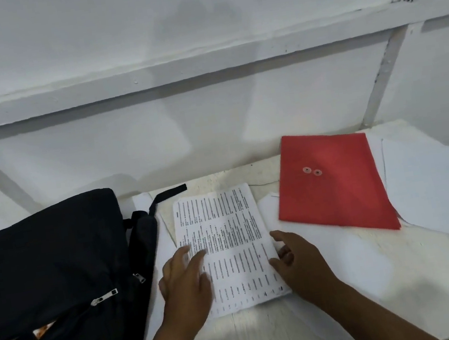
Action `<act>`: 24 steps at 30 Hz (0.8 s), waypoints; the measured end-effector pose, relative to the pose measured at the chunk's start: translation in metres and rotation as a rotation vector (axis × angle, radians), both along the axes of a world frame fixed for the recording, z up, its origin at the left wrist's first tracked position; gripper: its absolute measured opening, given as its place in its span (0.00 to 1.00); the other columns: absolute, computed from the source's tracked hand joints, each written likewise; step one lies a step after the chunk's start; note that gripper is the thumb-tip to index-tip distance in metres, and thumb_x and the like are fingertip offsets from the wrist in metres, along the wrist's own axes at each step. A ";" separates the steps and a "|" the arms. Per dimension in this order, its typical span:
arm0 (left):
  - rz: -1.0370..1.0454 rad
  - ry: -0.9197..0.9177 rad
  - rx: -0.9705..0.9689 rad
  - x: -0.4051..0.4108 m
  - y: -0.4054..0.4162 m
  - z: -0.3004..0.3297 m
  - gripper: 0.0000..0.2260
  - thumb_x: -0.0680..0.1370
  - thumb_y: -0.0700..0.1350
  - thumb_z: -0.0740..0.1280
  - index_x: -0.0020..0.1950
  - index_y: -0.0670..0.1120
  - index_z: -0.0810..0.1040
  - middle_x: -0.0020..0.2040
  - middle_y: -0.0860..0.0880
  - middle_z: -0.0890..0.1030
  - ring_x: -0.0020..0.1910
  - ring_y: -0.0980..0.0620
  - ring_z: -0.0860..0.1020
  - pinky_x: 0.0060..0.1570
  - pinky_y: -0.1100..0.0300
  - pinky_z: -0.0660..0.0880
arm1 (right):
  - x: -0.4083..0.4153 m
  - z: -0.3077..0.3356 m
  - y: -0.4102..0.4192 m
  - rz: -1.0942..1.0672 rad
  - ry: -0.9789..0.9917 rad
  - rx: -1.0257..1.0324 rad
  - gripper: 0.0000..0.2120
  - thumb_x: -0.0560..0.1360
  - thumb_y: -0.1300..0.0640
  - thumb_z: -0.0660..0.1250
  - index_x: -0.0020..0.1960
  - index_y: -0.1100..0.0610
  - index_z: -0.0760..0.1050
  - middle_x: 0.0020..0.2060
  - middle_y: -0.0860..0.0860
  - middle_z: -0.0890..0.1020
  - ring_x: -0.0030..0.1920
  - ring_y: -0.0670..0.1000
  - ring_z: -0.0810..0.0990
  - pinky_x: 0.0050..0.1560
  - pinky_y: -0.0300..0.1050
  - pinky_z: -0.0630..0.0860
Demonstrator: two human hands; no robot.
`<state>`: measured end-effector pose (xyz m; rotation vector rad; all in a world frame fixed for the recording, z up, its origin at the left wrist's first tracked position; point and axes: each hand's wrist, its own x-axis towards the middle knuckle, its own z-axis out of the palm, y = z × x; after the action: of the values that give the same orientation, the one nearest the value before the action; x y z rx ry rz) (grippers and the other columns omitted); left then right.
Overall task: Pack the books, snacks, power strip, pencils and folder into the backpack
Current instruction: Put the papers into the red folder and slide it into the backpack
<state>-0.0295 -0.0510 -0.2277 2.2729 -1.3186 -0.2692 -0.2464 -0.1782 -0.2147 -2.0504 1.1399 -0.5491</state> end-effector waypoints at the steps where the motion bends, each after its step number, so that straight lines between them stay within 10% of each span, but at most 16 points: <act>1: -0.078 0.003 -0.017 -0.003 -0.003 0.000 0.19 0.79 0.48 0.66 0.71 0.57 0.73 0.77 0.54 0.62 0.76 0.53 0.54 0.70 0.51 0.53 | -0.006 -0.001 0.006 -0.013 0.001 -0.047 0.24 0.75 0.57 0.73 0.70 0.55 0.72 0.62 0.49 0.78 0.52 0.38 0.76 0.54 0.22 0.68; 5: -0.366 -0.042 -0.013 -0.018 -0.018 -0.006 0.27 0.77 0.66 0.55 0.74 0.58 0.69 0.79 0.56 0.57 0.79 0.52 0.52 0.74 0.50 0.52 | -0.034 -0.010 0.025 -0.054 0.184 -0.196 0.29 0.74 0.43 0.69 0.73 0.50 0.70 0.74 0.47 0.68 0.74 0.48 0.65 0.76 0.46 0.59; 11: -0.542 -0.241 0.075 -0.030 -0.026 -0.023 0.38 0.73 0.77 0.48 0.78 0.58 0.64 0.81 0.49 0.58 0.80 0.44 0.55 0.73 0.44 0.56 | -0.073 -0.029 0.070 -0.110 0.476 -0.204 0.36 0.76 0.27 0.41 0.80 0.42 0.54 0.79 0.42 0.47 0.80 0.46 0.39 0.78 0.52 0.41; 16: -0.561 -0.248 0.068 -0.028 -0.027 -0.021 0.45 0.68 0.80 0.52 0.77 0.55 0.66 0.80 0.45 0.61 0.79 0.41 0.58 0.71 0.39 0.58 | -0.085 -0.025 0.100 -0.193 0.525 -0.178 0.36 0.77 0.26 0.49 0.80 0.42 0.51 0.80 0.42 0.45 0.79 0.45 0.36 0.79 0.52 0.41; 24: -0.933 -0.127 -0.005 -0.059 -0.034 -0.010 0.28 0.73 0.61 0.65 0.73 0.62 0.69 0.79 0.56 0.62 0.80 0.53 0.50 0.74 0.49 0.47 | -0.099 -0.006 0.134 -0.126 0.534 -0.055 0.59 0.58 0.19 0.65 0.80 0.40 0.43 0.78 0.38 0.37 0.76 0.43 0.29 0.76 0.49 0.34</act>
<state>-0.0880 -0.0848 -0.2378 1.5270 -2.3606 -0.4234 -0.3452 -0.0445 -0.2204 -2.2522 1.5802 -0.0832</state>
